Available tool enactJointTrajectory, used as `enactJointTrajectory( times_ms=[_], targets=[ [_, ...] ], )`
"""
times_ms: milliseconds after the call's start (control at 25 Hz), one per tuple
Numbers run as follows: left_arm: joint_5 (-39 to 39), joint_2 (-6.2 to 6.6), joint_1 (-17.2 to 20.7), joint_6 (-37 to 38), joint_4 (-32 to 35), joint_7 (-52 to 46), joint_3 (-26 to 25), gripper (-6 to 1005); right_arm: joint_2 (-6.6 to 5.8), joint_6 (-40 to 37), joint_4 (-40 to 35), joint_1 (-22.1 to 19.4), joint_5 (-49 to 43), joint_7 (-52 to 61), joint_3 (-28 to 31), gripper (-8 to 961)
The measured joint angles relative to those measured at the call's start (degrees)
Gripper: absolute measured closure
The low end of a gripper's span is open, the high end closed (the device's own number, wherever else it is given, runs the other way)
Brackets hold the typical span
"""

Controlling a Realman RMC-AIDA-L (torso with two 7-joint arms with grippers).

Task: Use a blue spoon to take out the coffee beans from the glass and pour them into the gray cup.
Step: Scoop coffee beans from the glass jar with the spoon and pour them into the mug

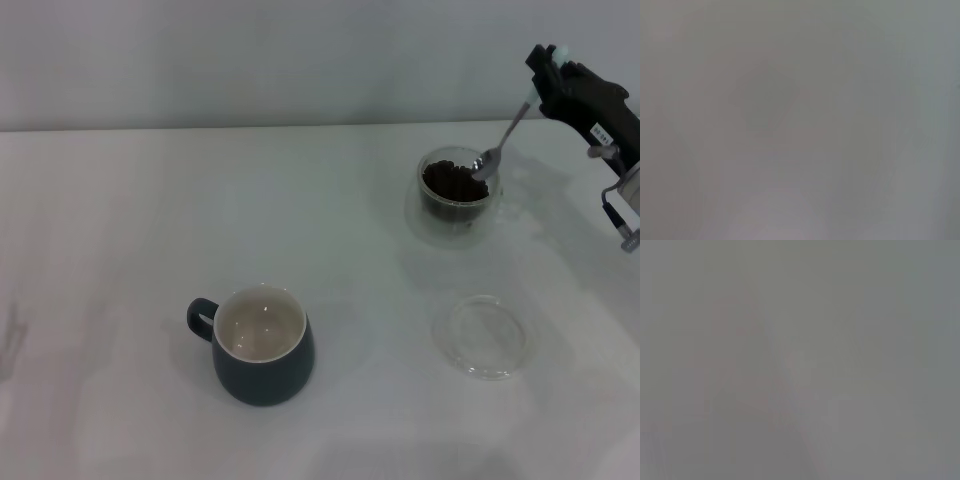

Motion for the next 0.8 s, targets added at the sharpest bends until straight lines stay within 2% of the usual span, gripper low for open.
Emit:
enactJointTrajectory(
  times_ms=[280,800],
  targets=[
    [0.1,-0.05,-0.2,0.0,0.2,0.0,0.2,138,0.4,1.8,0.3,0.3,-0.1,-3.7,-0.5,801],
    [0.1,-0.03,0.0,0.0,0.8,0.0,0.2,138,0.79,4.4,0.6,0.3,-0.1,-3.9,-1.8,801]
  ],
)
